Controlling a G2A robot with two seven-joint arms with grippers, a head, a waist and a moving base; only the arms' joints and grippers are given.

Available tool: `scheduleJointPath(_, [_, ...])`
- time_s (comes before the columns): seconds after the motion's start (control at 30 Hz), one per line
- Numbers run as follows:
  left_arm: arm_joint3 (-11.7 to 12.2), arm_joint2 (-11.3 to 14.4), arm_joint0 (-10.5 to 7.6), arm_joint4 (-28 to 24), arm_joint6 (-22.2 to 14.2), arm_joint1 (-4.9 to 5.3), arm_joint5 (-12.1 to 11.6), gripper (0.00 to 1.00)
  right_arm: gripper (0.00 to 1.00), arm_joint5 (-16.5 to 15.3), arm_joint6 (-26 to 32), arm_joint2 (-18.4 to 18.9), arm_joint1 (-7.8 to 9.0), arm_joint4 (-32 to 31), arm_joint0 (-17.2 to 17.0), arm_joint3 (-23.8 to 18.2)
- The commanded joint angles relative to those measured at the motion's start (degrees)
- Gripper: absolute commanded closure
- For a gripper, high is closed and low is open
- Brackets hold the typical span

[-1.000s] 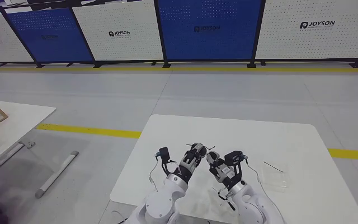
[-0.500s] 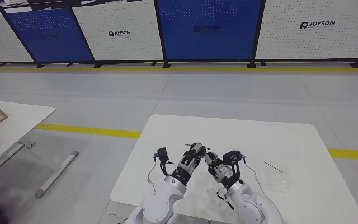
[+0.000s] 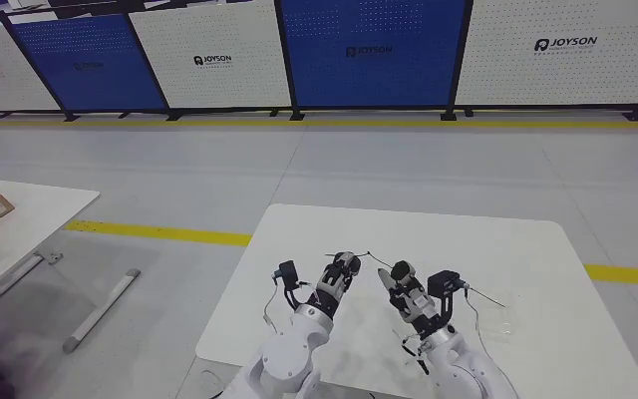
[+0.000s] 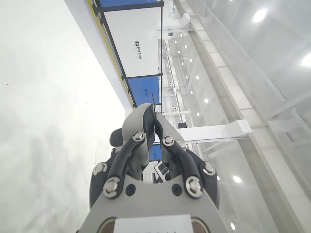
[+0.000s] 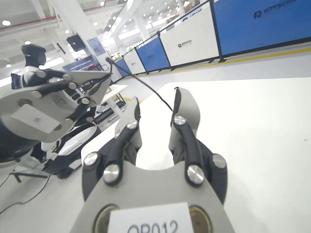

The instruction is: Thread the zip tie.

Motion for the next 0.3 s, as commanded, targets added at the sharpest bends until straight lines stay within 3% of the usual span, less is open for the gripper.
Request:
scheduleJointPath(0.0, [1.08,-0.10,-0.56,-0.34,0.37,-0.08,0.25,1.00,0.00,0.00,-2.71,2.23,0.80,0.97,-2.34,-2.00])
scheduleJointPath(0.27, [5.03,0.35,-2.24,-1.47,2.39,-0.51,0.52,1.00,0.00,0.00,-11.64,10.54,3.72,6.12,-10.38,-7.46])
